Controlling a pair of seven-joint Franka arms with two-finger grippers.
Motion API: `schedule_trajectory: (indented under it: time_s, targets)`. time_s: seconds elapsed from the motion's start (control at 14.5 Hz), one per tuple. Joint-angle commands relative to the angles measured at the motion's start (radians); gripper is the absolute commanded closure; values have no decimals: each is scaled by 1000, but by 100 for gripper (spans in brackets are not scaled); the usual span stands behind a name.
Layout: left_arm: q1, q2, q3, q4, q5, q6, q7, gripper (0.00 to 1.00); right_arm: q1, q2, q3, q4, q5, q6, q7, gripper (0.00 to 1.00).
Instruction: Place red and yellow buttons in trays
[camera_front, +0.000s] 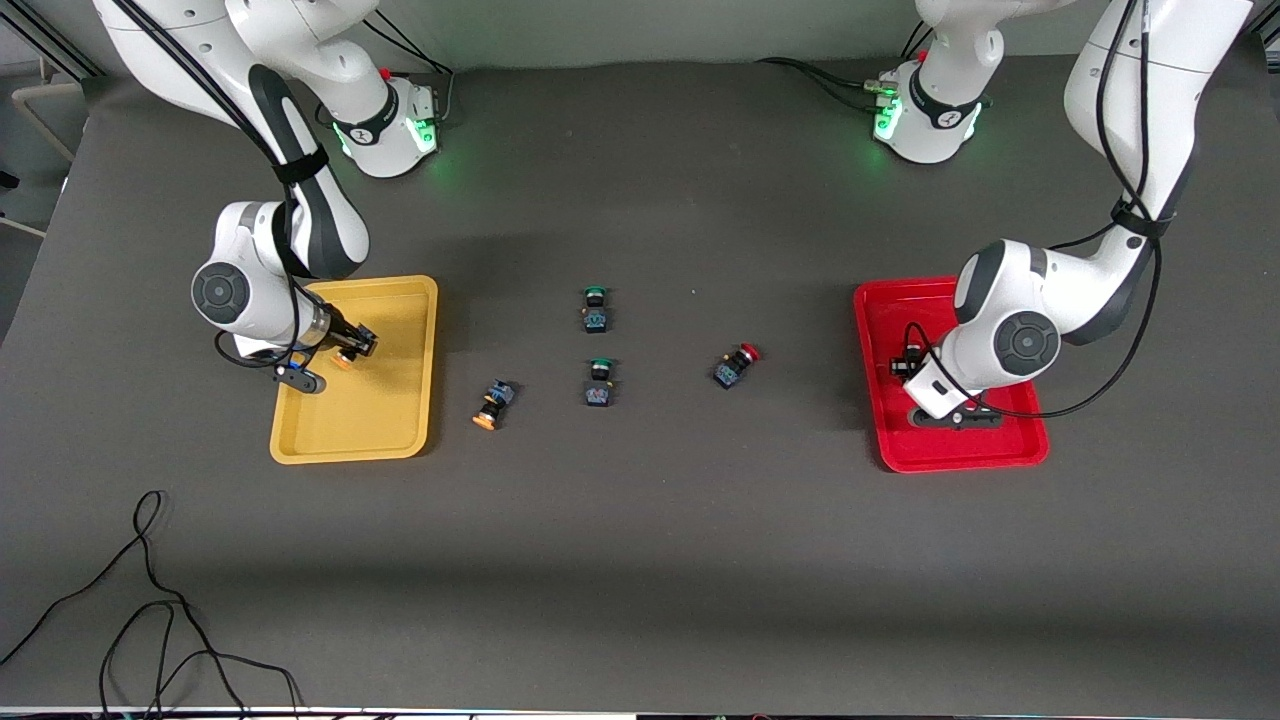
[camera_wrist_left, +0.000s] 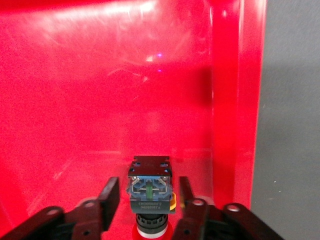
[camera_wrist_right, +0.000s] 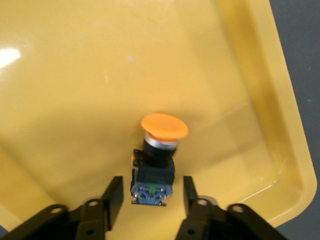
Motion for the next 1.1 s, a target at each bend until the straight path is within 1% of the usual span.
schedule_trajectory:
  time_s: [0.0, 0.07, 0.14, 0.21, 0.28, 0.34, 0.41, 0.48, 0.55, 0.62, 0.76, 0.83, 0.9, 1.03]
  targets:
    - [-11, -42, -3, 85, 13, -154, 8, 1, 4, -66, -7, 12, 9, -47, -13, 0]
    - [-15, -47, -7, 142, 12, -226, 8, 1, 4, -99, -7, 29, 10, -82, -8, 0]
    - [-20, -48, -20, 196, 10, -291, 8, 1, 5, -117, -4, 71, 10, -131, 4, 0]
    - [-26, -48, -36, 233, 9, -329, 3, 1, 11, -116, 7, 137, 44, -183, 33, 0]
    - [-27, -48, -62, 251, 7, -345, 2, 1, 17, -107, 28, 221, 105, -241, 65, 0]
    - [-32, -47, -90, 254, 9, -340, 6, 1, 14, -85, 70, 306, 153, -306, 98, 0]
    - [-35, -45, -119, 257, 10, -324, 11, 1, 14, -62, 96, 389, 164, -352, 151, 0]
    - [-50, -31, -156, 283, 10, -311, 11, 1, 16, -36, 120, 467, 164, -387, 211, 0]
    - [-79, -18, -173, 302, 9, -307, 10, 1, 16, -13, 174, 530, 156, -408, 266, 0]
    - [-130, -8, -173, 314, 4, -291, 6, 1, 14, 8, 218, 575, 153, -411, 314, 0]
    - [-200, 11, -173, 317, -1, -224, -7, 1, 16, 91, 254, 647, 153, -406, 372, 0]
    - [-239, 28, -173, 314, -1, -204, -9, 1, 17, 135, 280, 665, 152, -396, 374, 0]
    - [-276, 41, -172, 314, -1, -181, -10, 1, 17, 169, 286, 666, 153, -357, 385, 0]
    - [-326, 76, -170, 311, 2, -140, -46, 2, 27, 254, 288, 634, 152, -282, 408, 0]
